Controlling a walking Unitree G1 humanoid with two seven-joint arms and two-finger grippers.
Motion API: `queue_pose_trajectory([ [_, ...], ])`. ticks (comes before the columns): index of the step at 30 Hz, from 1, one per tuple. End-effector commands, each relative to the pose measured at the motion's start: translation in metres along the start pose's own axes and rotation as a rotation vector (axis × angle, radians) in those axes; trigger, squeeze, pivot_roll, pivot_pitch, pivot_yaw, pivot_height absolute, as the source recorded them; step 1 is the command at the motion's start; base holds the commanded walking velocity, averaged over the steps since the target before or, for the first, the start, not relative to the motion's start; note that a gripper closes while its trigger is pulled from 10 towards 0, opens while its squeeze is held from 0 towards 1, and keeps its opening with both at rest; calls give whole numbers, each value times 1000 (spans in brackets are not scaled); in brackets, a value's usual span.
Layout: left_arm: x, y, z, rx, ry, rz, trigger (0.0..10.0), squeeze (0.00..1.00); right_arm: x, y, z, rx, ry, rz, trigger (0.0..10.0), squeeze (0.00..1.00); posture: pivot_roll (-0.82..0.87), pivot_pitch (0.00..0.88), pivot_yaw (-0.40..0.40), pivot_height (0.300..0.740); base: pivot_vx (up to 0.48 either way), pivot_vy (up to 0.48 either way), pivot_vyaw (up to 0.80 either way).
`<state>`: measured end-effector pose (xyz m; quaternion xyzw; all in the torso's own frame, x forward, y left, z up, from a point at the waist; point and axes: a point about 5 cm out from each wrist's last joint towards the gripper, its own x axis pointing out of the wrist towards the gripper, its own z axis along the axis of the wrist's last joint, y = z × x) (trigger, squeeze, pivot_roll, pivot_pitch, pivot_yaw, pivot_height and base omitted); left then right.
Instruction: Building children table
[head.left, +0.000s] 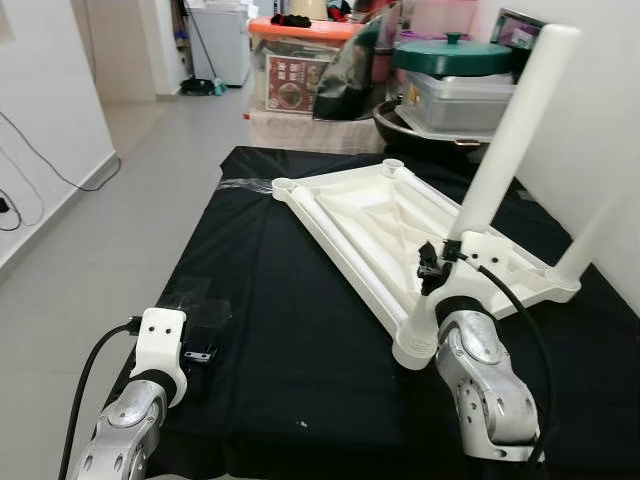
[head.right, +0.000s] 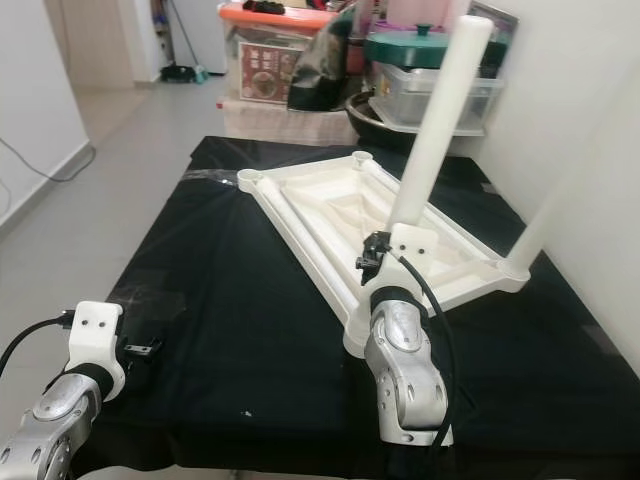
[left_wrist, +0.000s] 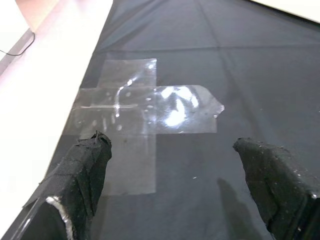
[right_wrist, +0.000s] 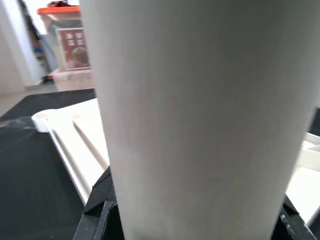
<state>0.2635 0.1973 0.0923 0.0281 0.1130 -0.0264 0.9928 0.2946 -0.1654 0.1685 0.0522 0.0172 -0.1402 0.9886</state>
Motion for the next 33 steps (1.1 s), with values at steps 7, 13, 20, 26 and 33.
queue_pose_trajectory([
  [7, 4, 3, -2, 12, 20, 9, 10000, 0, -9, -20, -42, -48, 218, -134, 10000, 0, 76, 0, -10, 740, 0, 0, 0],
  [13, 4, 5, -2, 16, 21, 14, 10000, 0, -10, -16, -38, -48, 205, -124, 10000, 0, 76, 0, -10, 740, 0, 0, 0],
  [20, 4, 7, -2, 22, 22, 19, 10000, 0, -9, -11, -23, 4, 141, -88, 10000, 663, 74, 0, -11, 740, 0, 0, 0],
  [26, 6, 7, -2, 25, 20, 16, 10000, 0, -9, -6, -8, 7, 78, -71, 10000, 114, 69, 0, -8, 740, 0, 0, 0],
  [33, 7, 6, -1, 27, 19, 9, 10000, 0, -9, -6, -2, 6, 54, -68, 10000, 0, 66, 0, -7, 740, 0, 0, 0],
])
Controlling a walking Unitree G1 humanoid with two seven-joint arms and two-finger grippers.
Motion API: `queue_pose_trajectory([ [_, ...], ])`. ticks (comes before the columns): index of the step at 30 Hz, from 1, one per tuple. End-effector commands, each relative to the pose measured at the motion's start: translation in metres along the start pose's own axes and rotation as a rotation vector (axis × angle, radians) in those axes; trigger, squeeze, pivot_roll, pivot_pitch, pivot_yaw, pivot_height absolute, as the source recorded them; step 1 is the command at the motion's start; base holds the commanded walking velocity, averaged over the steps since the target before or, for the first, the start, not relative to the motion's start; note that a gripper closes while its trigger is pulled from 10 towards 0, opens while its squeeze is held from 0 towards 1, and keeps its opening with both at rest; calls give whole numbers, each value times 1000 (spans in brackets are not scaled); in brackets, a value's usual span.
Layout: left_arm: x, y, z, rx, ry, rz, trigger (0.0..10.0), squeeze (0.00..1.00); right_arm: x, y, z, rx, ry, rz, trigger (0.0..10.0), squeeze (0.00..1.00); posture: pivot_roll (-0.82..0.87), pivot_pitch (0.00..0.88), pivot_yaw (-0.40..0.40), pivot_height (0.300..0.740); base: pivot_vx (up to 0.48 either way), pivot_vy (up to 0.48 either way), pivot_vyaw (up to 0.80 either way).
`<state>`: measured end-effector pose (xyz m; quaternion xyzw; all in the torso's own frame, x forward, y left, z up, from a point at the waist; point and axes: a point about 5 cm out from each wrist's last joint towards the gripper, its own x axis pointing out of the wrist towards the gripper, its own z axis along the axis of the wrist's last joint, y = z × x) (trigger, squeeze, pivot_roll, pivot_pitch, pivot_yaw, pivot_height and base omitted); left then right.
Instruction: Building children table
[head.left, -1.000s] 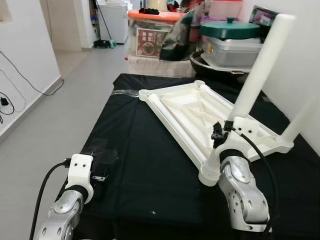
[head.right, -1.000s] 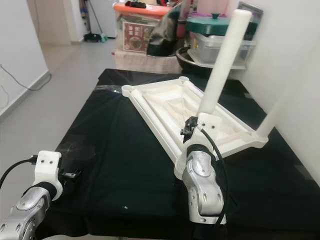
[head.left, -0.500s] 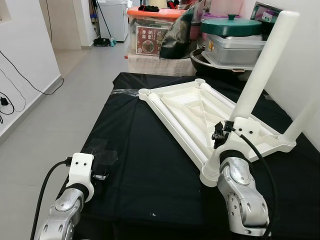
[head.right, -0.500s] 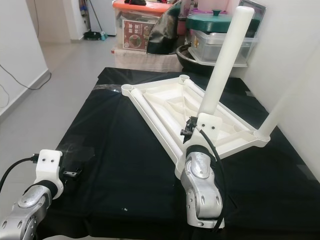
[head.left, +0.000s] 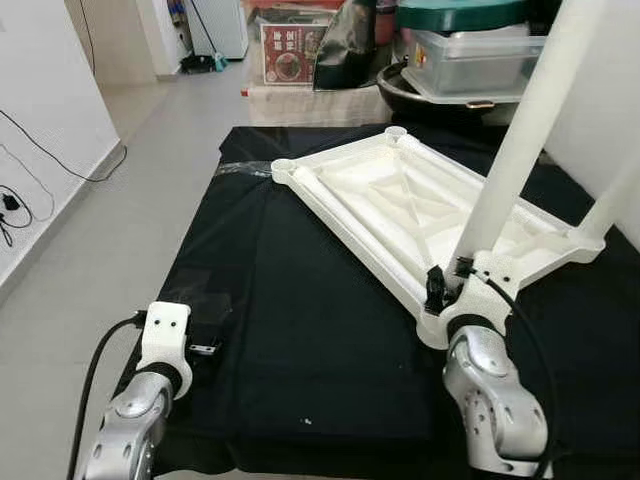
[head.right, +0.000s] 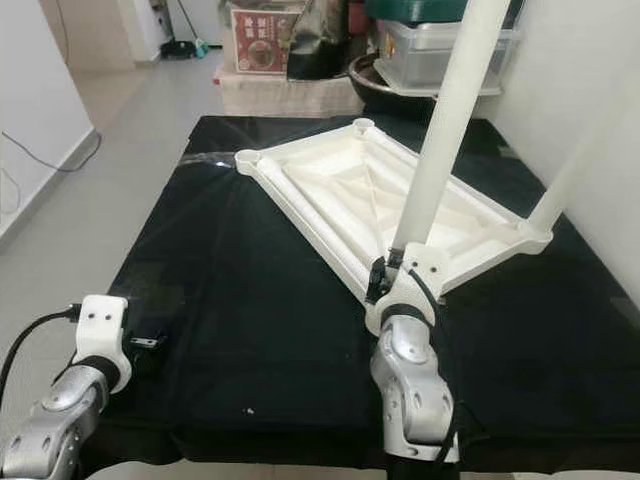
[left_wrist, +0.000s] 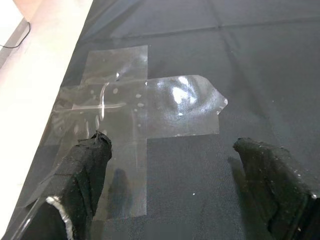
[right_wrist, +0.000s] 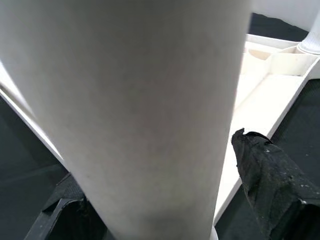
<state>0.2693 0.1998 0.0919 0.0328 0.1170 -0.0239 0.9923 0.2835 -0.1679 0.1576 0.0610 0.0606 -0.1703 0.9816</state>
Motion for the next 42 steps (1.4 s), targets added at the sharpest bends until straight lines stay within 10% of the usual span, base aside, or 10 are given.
queue_pose_trajectory([
  [1, 1, 2, -2, 18, 10, 2, 10000, 0, -1, 2, 14, 10, -50, 16, 10000, 0, 62, 0, -8, 740, 0, 0, 0],
  [12, 2, 1, -3, 20, 9, -9, 10000, 0, 4, 14, 49, -17, -189, 402, 10000, 0, 47, 0, -3, 740, 0, 0, 0],
  [23, 4, 0, -3, 24, 8, -16, 10000, 0, 37, -16, 61, -245, -185, 699, 10000, 0, 55, 0, -10, 740, 0, 0, 0],
  [41, 6, 1, -3, 40, 6, -28, 10000, 0, 73, -41, 92, -301, -107, 1108, 10000, 0, 78, 0, -23, 740, 0, 0, 0],
  [42, 6, 2, -3, 41, 5, -27, 10000, 0, 76, -42, 91, -310, -96, 1120, 4667, 0, 83, 0, -27, 740, 0, 0, 0],
])
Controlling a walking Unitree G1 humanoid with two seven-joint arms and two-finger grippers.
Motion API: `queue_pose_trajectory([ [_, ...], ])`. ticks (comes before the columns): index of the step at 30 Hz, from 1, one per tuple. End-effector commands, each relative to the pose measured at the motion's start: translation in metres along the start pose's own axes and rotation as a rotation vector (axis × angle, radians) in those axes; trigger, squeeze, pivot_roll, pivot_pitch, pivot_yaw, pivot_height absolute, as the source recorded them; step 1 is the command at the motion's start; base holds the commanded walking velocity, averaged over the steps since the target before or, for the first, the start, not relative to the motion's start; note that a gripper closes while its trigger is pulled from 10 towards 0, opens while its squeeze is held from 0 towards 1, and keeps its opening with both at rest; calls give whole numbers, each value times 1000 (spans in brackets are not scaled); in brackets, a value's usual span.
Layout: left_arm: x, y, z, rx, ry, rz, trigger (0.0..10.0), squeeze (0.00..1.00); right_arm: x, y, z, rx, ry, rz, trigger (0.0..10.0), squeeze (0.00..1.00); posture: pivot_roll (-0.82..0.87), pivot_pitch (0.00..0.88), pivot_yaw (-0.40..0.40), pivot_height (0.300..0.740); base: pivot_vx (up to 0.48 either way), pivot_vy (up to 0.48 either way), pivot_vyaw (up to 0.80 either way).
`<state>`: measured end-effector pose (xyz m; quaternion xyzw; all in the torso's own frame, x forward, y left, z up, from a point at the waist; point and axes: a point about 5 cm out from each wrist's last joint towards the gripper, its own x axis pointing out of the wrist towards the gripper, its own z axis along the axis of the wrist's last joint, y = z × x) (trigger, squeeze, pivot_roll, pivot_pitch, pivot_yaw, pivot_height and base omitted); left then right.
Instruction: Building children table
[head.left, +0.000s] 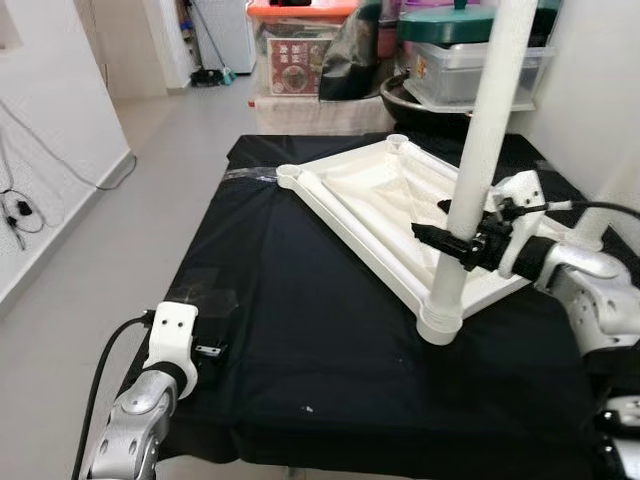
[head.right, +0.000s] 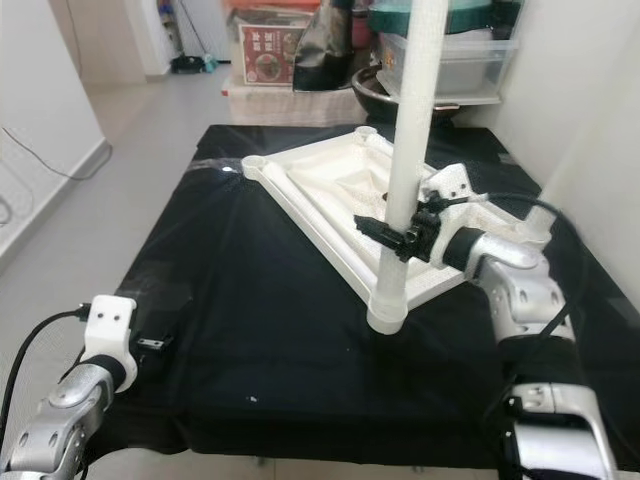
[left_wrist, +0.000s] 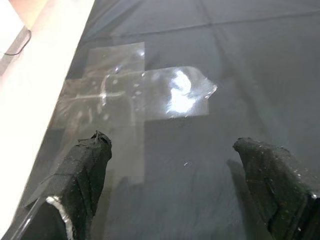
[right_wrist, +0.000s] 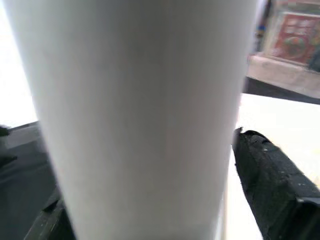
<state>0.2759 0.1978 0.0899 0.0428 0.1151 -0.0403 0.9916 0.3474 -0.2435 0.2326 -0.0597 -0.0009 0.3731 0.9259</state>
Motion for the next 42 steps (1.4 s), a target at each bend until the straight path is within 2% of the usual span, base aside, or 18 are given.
queue_pose_trajectory([
  [1, -1, 3, -2, 17, 10, 3, 10000, 0, 0, -2, 0, -17, 5, 22, 4667, 0, 83, 0, -27, 740, 0, 0, 0],
  [2, -1, 3, -2, 18, 9, 3, 10000, 0, 1, -3, -2, -17, 12, 29, 4667, 0, 83, 0, -27, 740, 0, 0, 0],
  [3, -1, 3, -3, 18, 9, 4, 10000, 0, 3, -5, -3, -17, 14, 29, 1255, 0, 87, 0, -30, 740, 0, 0, 0],
  [4, -1, 3, -3, 18, 10, 4, 10000, 0, 4, -7, -4, -16, 12, 8, 0, 0, 89, 0, -31, 740, 0, 0, 0],
  [12, -1, 4, -4, 23, 15, 5, 10000, 0, 3, -15, -16, 17, 8, -101, 0, 0, 88, 0, -30, 740, 0, 0, 0],
  [17, -1, 4, -4, 26, 15, 4, 10000, 0, 0, -10, -31, 47, -29, -133, 0, 0, 83, 0, -25, 740, 0, 0, 0],
  [24, 0, 4, -5, 33, 17, -2, 10000, 0, -3, 19, -57, 138, -77, -149, 0, 0, 77, 0, -17, 740, 0, 0, 0],
  [26, 0, 4, -5, 33, 17, -2, 10000, 0, -3, 19, -57, 138, -77, -149, 0, 0, 77, 0, -17, 740, 0, 0, 0],
  [28, 0, 4, -5, 34, 21, -2, 10000, 0, -2, 37, -68, 157, -72, -141, 0, 0, 73, 0, -13, 740, 0, 0, 0],
  [31, 0, 4, -7, 31, 26, -4, 10000, 0, -1, 43, -75, 180, -59, -153, 0, 0, 70, 0, -10, 740, 0, 0, 0],
  [34, 1, 3, -7, 30, 28, -7, 10000, 0, 0, 49, -79, 179, -39, -140, 0, 0, 71, 0, -9, 740, 0, 0, 0],
  [36, 1, 5, -7, 31, 28, -5, 10000, 0, 4, 54, -75, 139, -16, -59, 0, 0, 72, 0, -13, 740, 0, 0, 0],
  [42, 1, 6, -7, 29, 27, -1, 10000, 0, 11, 61, -66, 91, 3, 18, 0, 0, 77, 0, -22, 740, 0, 0, 0],
])
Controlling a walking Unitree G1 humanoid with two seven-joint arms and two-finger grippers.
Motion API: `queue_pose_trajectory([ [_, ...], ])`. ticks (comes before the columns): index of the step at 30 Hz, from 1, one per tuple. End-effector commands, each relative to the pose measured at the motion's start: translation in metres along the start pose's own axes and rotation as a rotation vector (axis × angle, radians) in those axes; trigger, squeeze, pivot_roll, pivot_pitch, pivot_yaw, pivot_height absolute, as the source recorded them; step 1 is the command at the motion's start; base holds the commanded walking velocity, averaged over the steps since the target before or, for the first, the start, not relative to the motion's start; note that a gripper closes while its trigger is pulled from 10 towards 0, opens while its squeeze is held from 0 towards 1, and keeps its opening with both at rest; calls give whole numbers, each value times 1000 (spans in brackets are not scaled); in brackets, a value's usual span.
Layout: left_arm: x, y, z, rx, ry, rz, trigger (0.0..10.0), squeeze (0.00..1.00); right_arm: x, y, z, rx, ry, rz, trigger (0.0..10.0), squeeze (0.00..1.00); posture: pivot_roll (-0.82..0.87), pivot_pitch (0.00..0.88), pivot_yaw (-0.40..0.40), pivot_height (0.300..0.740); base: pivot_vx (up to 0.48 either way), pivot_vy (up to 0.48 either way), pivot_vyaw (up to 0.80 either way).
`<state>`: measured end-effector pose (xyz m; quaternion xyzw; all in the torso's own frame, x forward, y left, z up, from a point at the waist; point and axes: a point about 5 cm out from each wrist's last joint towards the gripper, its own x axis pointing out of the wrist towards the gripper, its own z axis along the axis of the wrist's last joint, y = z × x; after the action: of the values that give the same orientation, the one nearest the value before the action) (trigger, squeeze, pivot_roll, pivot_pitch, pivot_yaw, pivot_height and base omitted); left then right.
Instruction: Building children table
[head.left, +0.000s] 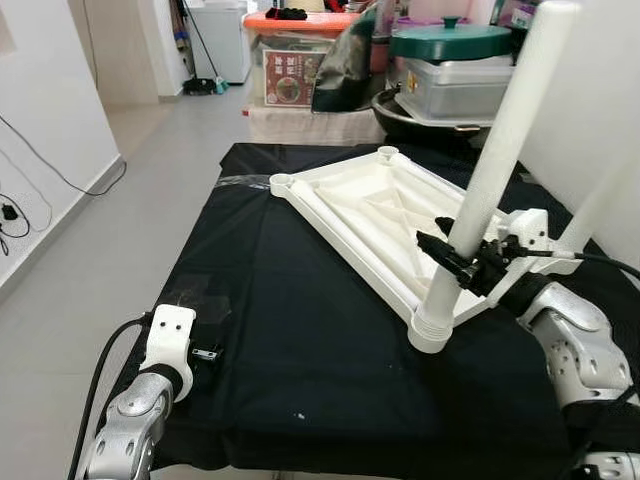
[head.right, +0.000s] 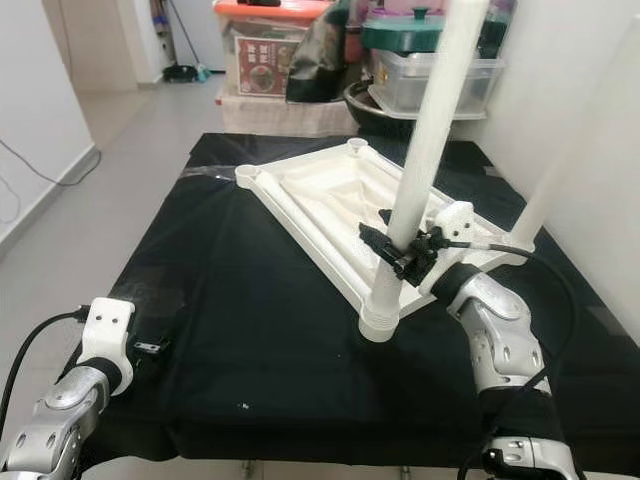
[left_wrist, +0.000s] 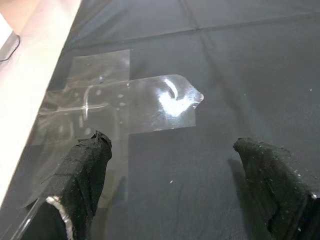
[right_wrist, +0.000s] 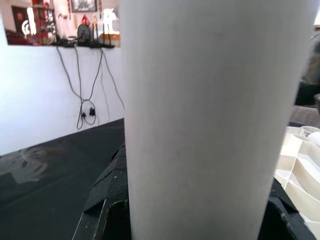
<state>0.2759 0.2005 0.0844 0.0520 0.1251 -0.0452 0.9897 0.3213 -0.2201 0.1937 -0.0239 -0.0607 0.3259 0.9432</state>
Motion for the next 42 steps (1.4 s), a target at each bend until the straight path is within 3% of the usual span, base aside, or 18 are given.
queue_pose_trajectory([
  [1, 0, 2, -2, 7, 7, 8, 10000, 0, 11, 31, -30, 53, 149, 157, 0, 0, 81, 0, -28, 740, 0, 0, 0],
  [5, -1, 1, -3, 5, 8, 7, 10000, 0, 17, 39, -29, 39, 158, 171, 0, 0, 82, 0, -29, 740, 0, 0, 0],
  [6, -2, 1, -4, 2, 10, 11, 10000, 0, 24, 39, -32, 45, 178, 78, 0, 0, 88, 0, -40, 740, 0, 0, 0],
  [7, -2, 1, -4, 2, 10, 11, 10000, 0, 24, 39, -32, 45, 178, 78, 0, 0, 88, 0, -40, 740, 0, 0, 0],
  [9, -4, 3, -6, 0, 16, 23, 10000, 0, 33, 30, -38, 59, 209, -246, 0, 0, 91, 0, -42, 740, 0, 0, 0],
  [10, -4, 3, -6, 0, 16, 23, 10000, 0, 33, 30, -38, 59, 209, -246, 0, 0, 91, 0, -42, 740, 0, 0, 0],
  [12, -5, 6, -7, -7, 21, 38, 10000, 0, 26, 18, -47, 136, 229, -581, 0, 0, 91, 0, -46, 740, 0, 0, 0],
  [14, -6, 8, -8, -13, 26, 49, 10000, 0, 13, 20, -57, 230, 233, -799, 0, 0, 99, 0, -45, 740, 0, 0, 0],
  [15, -6, 8, -8, -13, 26, 49, 10000, 0, 13, 20, -57, 230, 233, -799, 0, 0, 99, 0, -45, 740, 0, 0, 0],
  [17, -7, 9, -9, -19, 31, 52, 10000, 0, 2, 32, -67, 329, 238, -904, 0, 0, 94, 0, -37, 740, 0, 0, 0],
  [20, -7, 10, -11, -18, 37, 52, 10000, 0, -12, 43, -70, 332, 246, -1023, 0, 0, 81, 0, -27, 740, 0, 0, 0],
  [22, -6, 11, -11, -17, 40, 56, 10000, 0, -17, 42, -61, 259, 234, -1073, 0, 0, 74, 0, -25, 740, 0, 0, 0],
  [25, -4, 11, -10, -18, 42, 60, 10000, 0, -19, 41, -56, 228, 238, -1116, 0, 0, 70, 0, -24, 740, 0, 0, 0],
  [32, 0, 10, -8, -30, 42, 86, 10000, 0, -20, 31, -43, 267, 272, -1373, 0, 0, 77, 0, -36, 740, 0, 0, 0],
  [39, -1, 12, -9, -34, 44, 98, 10000, 0, -12, 43, -34, 283, 235, -1347, 0, 0, 80, 0, -38, 740, 0, 0, 0],
  [40, -1, 12, -9, -34, 44, 97, 10000, 0, -10, 48, -34, 292, 235, -1324, 2627, 0, 78, 0, -37, 740, 0, 0, 0],
  [42, 0, 12, -9, -32, 45, 95, 10000, 0, -3, 56, -34, 314, 233, -1255, 10000, 0, 74, 0, -32, 740, 0, 0, 0],
])
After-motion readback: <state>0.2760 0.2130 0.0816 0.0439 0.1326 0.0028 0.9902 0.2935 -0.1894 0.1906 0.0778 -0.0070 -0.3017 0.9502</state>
